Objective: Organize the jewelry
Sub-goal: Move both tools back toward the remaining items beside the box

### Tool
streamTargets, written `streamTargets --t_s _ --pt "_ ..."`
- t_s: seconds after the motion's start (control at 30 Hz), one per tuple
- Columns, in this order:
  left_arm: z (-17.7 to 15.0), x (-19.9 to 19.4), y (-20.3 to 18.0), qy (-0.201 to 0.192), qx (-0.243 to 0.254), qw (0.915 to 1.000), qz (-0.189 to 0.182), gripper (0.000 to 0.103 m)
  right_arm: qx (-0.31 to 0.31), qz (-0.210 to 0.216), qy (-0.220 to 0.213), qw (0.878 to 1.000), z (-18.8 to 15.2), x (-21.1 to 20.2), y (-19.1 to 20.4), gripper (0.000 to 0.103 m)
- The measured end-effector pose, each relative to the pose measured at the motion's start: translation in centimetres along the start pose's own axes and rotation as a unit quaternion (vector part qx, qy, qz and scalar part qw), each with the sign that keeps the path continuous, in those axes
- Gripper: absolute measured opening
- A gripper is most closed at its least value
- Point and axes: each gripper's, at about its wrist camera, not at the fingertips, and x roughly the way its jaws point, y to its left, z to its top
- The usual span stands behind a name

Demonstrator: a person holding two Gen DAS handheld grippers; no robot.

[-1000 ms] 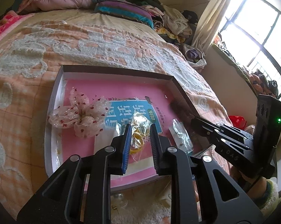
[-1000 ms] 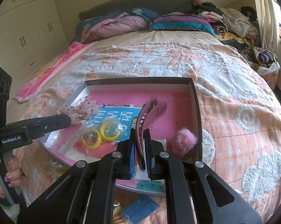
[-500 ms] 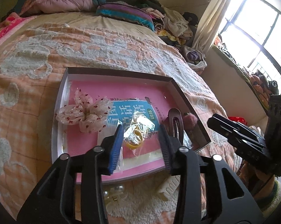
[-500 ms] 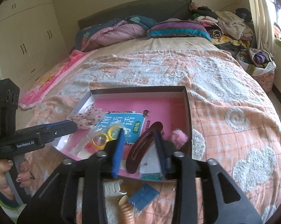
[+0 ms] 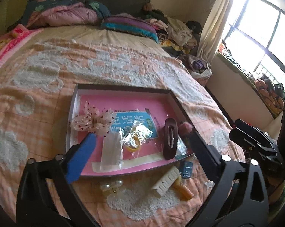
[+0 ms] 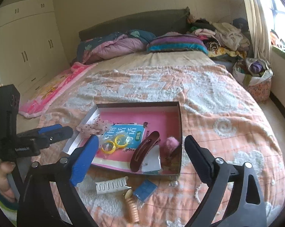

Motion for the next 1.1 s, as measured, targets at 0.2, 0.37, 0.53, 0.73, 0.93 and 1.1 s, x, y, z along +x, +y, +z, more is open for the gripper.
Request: streamTargets --t_s 0.2,0.37,0.53,0.73,0.93,1.1 --pt "-0.3 -2.9 -1.2 -0.018 0.001 0.9998 0.004 0.093 -0.005 0.004 -0.031 1.000 0.1 -3.1 0.2 0.094" --pt "-0.2 -4.9 -1.6 -0.036 -0.005 0.9993 0.008 0.093 -0.010 0.009 -0.055 0.998 0.3 -5.7 0.8 0.096" --pt "-0.3 -6.5 -2.4 -0.046 0.007 0.9987 0.017 0.093 -0.020 0.008 -0.072 0.997 0.3 -7.8 1.4 0.097" --pt "-0.7 -8.4 -3.1 -0.057 0.012 0.9982 0.015 0.093 -0.022 0.010 -0.092 0.995 0.2 -10.3 1.6 0.097" --pt "-1.1 -9.8 -3.7 -0.065 0.015 0.9977 0.012 0.093 -0.026 0.009 -0.107 0.994 -0.1 -12.2 1.8 0.097" --pt "-1.5 -10.7 -4.0 -0.067 0.014 0.9976 0.012 0.093 -0.030 0.010 -0.116 0.993 -0.8 -13.6 1.9 0.097"
